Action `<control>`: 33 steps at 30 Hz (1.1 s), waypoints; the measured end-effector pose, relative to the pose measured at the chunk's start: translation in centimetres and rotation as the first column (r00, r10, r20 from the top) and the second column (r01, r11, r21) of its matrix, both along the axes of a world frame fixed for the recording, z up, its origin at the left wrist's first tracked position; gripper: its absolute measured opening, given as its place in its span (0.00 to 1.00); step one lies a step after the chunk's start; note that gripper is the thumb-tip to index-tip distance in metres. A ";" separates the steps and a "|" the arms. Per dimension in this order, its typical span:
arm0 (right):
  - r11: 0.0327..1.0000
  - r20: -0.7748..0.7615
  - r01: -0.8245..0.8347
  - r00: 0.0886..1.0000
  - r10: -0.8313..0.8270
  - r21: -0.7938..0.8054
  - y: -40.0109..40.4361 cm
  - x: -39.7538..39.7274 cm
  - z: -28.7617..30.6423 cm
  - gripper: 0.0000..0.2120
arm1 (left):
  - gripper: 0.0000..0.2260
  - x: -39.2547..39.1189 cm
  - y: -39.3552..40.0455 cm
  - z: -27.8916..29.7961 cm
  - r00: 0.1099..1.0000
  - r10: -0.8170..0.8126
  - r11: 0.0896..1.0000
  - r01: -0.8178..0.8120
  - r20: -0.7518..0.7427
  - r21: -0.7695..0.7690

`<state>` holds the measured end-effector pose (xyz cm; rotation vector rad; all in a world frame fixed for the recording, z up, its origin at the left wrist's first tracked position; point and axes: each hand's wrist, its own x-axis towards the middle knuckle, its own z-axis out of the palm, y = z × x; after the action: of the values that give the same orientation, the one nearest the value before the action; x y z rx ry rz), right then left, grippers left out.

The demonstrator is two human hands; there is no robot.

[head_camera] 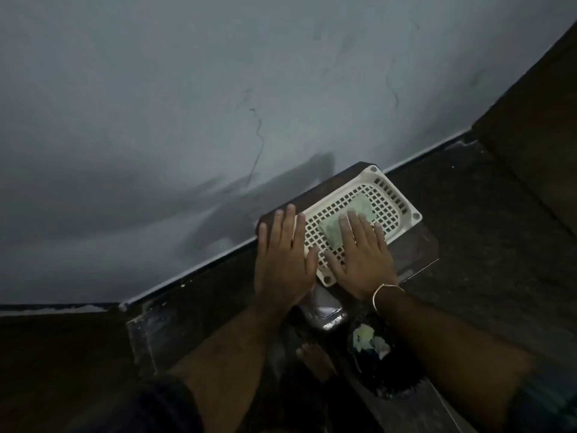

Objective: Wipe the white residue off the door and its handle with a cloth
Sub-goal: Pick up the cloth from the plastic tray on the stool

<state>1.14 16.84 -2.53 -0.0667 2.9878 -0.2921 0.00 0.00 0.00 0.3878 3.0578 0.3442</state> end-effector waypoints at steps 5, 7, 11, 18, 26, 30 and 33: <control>0.999 0.092 -0.003 0.996 0.007 -0.048 2.7 -2.9 -3.1 0.30 | 0.16 -3.2 2.9 -3.9 0.981 -0.184 0.956 0.163 0.066 0.243; 0.996 0.109 -0.025 0.993 0.033 -0.081 3.3 -4.1 -3.8 0.27 | 0.13 -4.7 3.9 -5.2 0.972 -0.208 0.943 0.171 0.108 0.285; 0.992 0.154 -0.065 0.985 0.081 -0.107 4.1 -5.7 -4.3 0.19 | 0.16 -6.7 5.6 -7.2 0.948 -0.206 0.944 0.127 0.242 0.305; 0.989 0.143 -0.032 0.988 0.053 -0.144 4.7 -6.4 -5.3 0.16 | 0.21 -7.5 6.6 -9.0 0.919 -0.176 0.969 0.098 0.353 0.229; 0.959 0.054 0.017 0.999 -0.002 -0.282 5.0 -7.3 -5.7 0.08 | 0.11 -8.4 6.3 -8.6 0.961 -0.152 0.966 0.094 0.233 0.242; 0.914 -0.017 0.029 0.999 -0.040 -0.405 4.8 -6.7 -4.9 0.05 | 0.07 -8.5 6.2 -7.1 0.973 -0.094 0.911 0.000 0.209 0.412; 0.830 0.024 0.041 0.999 -0.034 -0.556 4.0 -6.2 -3.9 0.15 | 0.08 -8.4 5.4 -5.4 0.945 -0.028 0.803 -0.173 0.327 0.570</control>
<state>-5.03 20.83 -6.41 -0.0647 2.7812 -1.1568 -8.42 5.41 -5.36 0.1941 2.5765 1.2509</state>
